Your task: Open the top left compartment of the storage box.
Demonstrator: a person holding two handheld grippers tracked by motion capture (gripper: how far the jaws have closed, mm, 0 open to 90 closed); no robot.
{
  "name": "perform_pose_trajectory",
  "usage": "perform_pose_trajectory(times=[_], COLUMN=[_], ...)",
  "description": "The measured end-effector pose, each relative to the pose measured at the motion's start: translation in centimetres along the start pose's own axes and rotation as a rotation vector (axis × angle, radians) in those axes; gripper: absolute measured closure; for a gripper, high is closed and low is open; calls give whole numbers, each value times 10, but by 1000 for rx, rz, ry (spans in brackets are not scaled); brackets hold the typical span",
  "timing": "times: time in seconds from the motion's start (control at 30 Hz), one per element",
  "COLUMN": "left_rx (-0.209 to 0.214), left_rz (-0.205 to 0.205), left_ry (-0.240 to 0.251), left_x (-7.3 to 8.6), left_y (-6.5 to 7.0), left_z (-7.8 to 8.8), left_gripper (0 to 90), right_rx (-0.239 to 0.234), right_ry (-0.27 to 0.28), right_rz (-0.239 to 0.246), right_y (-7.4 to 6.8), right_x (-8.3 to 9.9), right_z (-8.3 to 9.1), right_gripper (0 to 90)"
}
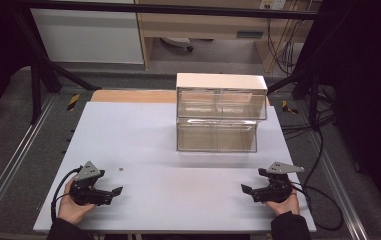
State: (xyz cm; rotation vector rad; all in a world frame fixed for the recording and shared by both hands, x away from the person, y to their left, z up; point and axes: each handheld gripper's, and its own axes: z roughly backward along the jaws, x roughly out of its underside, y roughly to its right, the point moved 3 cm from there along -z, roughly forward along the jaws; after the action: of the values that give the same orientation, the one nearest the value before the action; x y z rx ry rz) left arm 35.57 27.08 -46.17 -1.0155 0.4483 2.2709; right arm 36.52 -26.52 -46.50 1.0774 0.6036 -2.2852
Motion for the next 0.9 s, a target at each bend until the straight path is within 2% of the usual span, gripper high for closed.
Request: perform_pose_trajectory(times=[0.27, 0.5, 0.9], left_rx=[-5, -7, -6], left_rz=[8, 8, 13], left_ry=[11, 2, 7], left_x=[0, 1, 1], left_y=[-1, -2, -2], left_z=[2, 2, 2], left_gripper=[66, 67, 68], right_rx=[2, -1, -22], right_ry=[2, 13, 49], right_rz=[8, 28, 60], right_y=[-1, -4, -16], right_x=[-1, -5, -15], right_z=[1, 3, 3], right_gripper=[15, 17, 66])
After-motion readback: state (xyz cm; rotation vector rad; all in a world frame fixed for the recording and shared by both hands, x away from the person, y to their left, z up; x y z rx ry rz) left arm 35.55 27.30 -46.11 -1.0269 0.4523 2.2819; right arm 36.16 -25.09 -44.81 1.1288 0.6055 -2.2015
